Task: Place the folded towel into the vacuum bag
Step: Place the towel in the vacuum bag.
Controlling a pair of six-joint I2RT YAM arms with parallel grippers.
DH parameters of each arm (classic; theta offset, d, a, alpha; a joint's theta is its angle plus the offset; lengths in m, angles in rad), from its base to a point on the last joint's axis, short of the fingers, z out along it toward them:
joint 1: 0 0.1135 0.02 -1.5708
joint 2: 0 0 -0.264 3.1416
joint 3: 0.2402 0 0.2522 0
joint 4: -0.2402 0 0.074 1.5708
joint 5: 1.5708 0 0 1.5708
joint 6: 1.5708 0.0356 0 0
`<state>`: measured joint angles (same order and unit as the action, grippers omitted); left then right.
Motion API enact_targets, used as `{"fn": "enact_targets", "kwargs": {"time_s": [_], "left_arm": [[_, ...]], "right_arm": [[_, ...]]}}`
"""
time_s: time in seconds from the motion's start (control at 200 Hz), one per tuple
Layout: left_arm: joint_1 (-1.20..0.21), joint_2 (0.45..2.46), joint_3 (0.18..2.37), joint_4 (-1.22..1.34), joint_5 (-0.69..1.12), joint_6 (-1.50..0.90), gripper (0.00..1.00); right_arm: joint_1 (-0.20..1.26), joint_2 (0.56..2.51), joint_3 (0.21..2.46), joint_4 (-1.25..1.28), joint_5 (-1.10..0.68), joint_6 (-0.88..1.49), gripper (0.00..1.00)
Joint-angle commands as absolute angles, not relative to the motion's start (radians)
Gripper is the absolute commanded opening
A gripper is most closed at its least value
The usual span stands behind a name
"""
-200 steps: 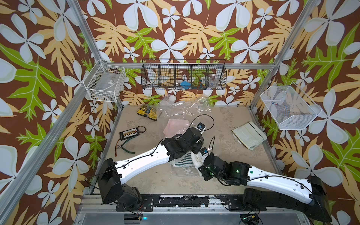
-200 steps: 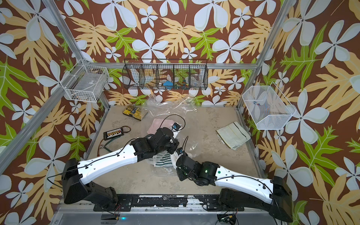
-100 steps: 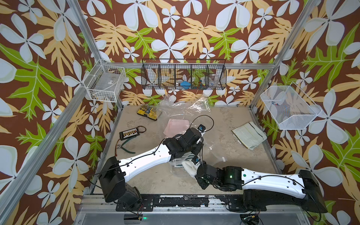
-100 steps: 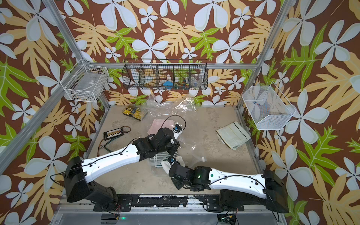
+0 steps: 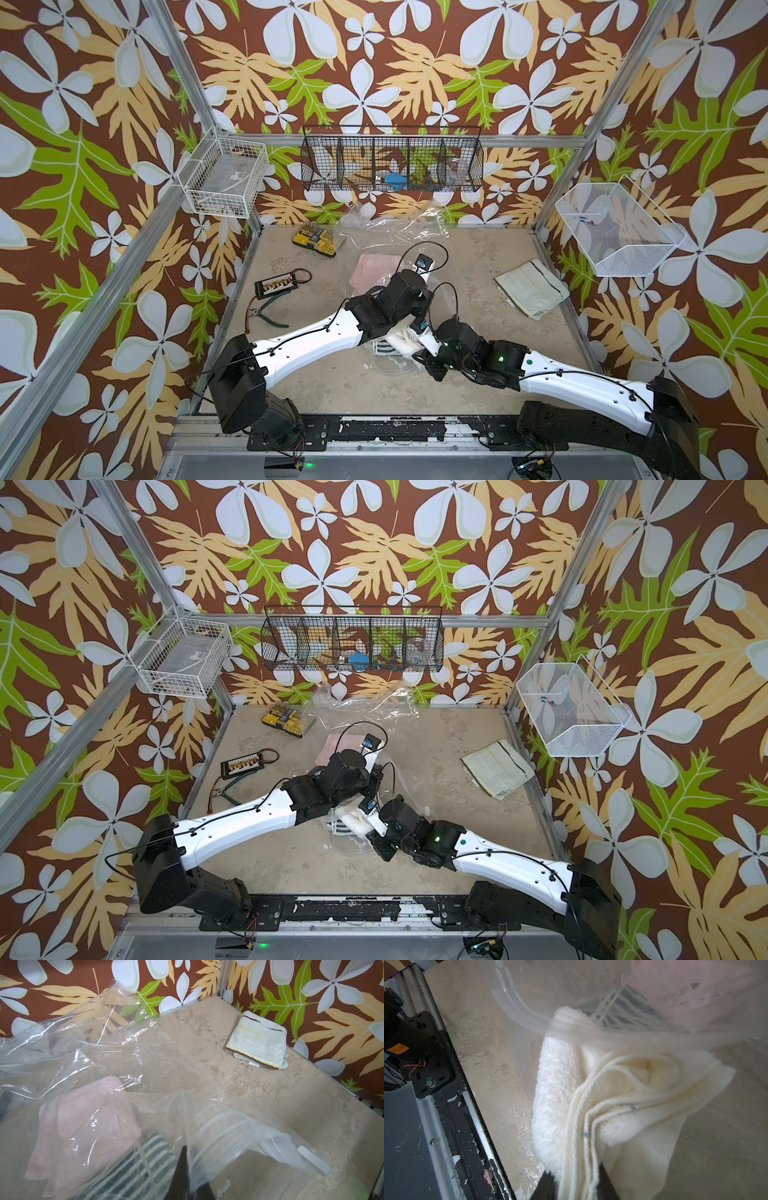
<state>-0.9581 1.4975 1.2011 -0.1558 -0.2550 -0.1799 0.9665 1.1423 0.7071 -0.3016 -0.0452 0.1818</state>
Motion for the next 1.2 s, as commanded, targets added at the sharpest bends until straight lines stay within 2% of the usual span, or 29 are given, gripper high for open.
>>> {"fn": "enact_targets", "kwargs": {"time_s": [0.0, 0.09, 0.235, 0.37, 0.52, 0.681, 0.946, 1.021, 1.196], "left_arm": [[-0.968, 1.476, 1.210, -0.318, -0.053, -0.140, 0.00], [-0.970, 1.493, 1.209, -0.324, -0.048, -0.137, 0.00], [-0.971, 1.503, 1.207, -0.328, -0.071, -0.124, 0.00], [-0.969, 1.510, 1.232, -0.340, -0.061, -0.120, 0.00], [-0.970, 1.502, 1.209, -0.333, -0.024, -0.140, 0.00], [-0.971, 1.515, 1.206, -0.327, -0.016, -0.141, 0.00], [-0.970, 1.535, 1.233, -0.318, 0.007, -0.151, 0.00], [-0.970, 1.532, 1.236, -0.318, 0.013, -0.156, 0.00], [-0.971, 1.542, 1.239, -0.308, 0.028, -0.163, 0.00]], "right_arm": [[0.904, 1.186, 0.695, -0.503, 0.341, 0.529, 0.02], [0.904, 1.193, 0.699, -0.510, 0.345, 0.539, 0.02], [0.904, 1.150, 0.668, -0.486, 0.244, 0.525, 0.01], [0.884, 1.106, 0.634, -0.465, 0.277, 0.558, 0.02], [0.794, 1.162, 0.718, -0.443, 0.280, 0.541, 0.02], [0.792, 1.212, 0.793, -0.462, 0.335, 0.512, 0.02], [0.792, 1.192, 0.875, -0.466, 0.352, 0.472, 0.02], [0.782, 1.209, 0.869, -0.453, 0.408, 0.457, 0.02], [0.680, 1.332, 0.749, -0.299, 0.393, 0.484, 0.01]]}}
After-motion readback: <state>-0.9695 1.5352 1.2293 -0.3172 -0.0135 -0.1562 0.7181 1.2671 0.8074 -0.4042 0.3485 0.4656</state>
